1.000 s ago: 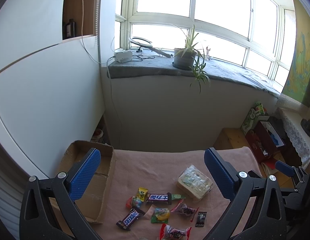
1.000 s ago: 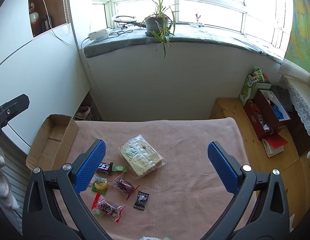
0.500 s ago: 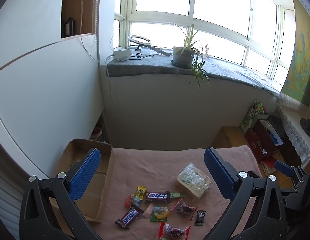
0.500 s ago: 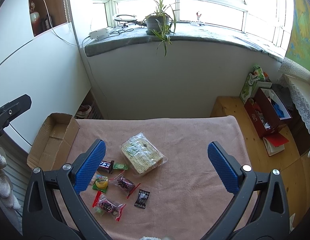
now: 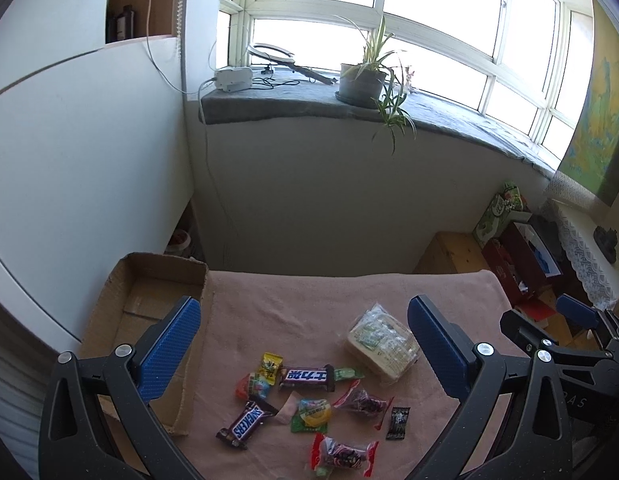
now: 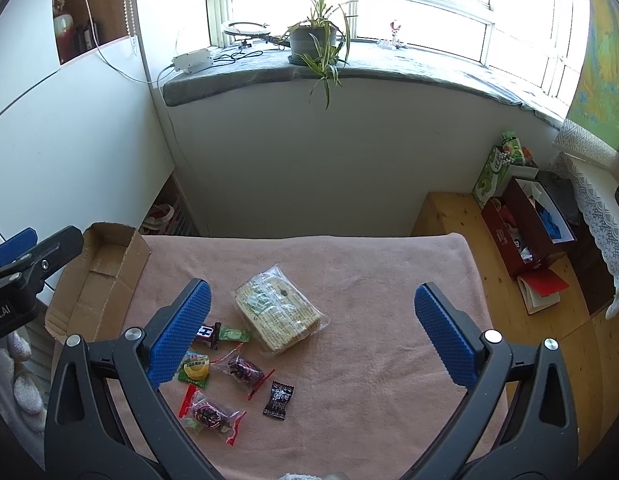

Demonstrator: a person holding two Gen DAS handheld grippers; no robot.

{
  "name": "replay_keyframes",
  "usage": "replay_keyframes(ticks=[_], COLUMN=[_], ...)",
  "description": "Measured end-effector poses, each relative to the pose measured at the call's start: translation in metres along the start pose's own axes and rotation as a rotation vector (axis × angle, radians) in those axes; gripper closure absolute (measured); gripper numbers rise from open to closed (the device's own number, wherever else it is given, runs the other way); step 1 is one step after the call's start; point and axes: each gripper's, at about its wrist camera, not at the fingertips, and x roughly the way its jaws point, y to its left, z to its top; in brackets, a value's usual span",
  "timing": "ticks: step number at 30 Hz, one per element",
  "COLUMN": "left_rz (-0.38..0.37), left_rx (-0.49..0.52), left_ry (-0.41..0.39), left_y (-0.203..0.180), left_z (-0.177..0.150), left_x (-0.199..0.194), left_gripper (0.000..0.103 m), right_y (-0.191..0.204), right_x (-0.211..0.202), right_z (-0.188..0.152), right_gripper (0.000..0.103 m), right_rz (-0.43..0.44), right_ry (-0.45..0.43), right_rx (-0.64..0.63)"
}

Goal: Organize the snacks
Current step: 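Lower the left gripper onto the clear bread bag and close on it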

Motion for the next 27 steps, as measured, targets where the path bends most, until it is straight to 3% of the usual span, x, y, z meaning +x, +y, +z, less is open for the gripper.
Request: replay_keyframes(ticks=[11, 18, 21, 27], left_rz=[-0.072, -0.123, -0.145, -0.188], left_rx=[-0.031, -0.051, -0.062, -0.101], left_ry=[0.184, 0.290, 0.320, 0.400], left_y=[-0.008, -0.015, -0.018, -0.018], left_z=[-0.022, -0.030, -0.033, -0.041], left_x=[0.053, 0.085, 0.098, 0.122], left_gripper=[0.001, 0.009, 0.012, 0.016], right_y=[-0.010, -0.023, -0.029, -0.038], right_x=[0.051, 0.088, 0.105, 0.135], right_z=[0.000, -0.007, -0.010, -0.015], right_gripper=[0.000, 0.000, 0.008, 0.008], right_rz=[0.025, 0.082, 0.101, 0.130], right_ry=[0.153, 0.233, 0.270, 0.321], right_rx=[0.020, 0.048, 0.055, 0.056])
